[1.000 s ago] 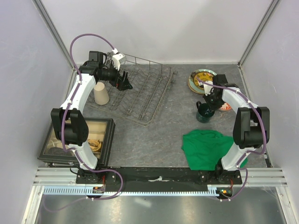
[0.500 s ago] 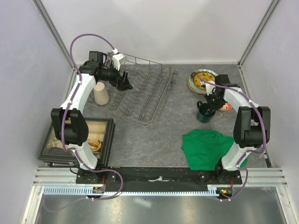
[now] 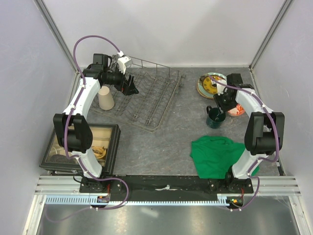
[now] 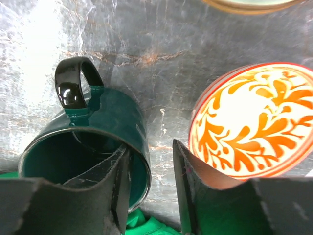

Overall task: Unload the mixed dishes from the dish rack
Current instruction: Place the cup at the center of the board, then pick up the cup from the dish rack.

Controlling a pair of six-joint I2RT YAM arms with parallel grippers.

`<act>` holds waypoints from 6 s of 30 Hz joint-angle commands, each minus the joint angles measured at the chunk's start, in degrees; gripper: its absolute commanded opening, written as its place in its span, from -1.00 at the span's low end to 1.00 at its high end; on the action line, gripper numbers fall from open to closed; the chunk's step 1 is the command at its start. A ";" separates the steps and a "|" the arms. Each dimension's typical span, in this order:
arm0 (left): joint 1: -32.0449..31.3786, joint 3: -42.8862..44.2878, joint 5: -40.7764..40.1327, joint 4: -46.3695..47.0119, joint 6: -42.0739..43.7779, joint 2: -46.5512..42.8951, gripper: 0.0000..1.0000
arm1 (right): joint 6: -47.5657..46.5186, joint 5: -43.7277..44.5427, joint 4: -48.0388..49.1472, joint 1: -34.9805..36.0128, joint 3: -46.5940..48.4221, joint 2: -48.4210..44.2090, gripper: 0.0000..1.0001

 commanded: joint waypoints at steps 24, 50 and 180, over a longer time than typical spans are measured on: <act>0.81 16.92 -23.90 -12.00 14.37 5.15 0.99 | 5.11 -9.02 -2.13 -0.20 5.56 -18.39 0.32; 5.39 23.08 -38.85 -22.03 18.86 14.99 0.99 | 5.38 -11.93 7.28 -0.20 -8.69 -25.78 0.41; -0.76 -20.07 35.95 99.35 -99.70 -6.19 -0.88 | 52.22 -43.74 70.39 25.20 -0.43 -9.17 -0.13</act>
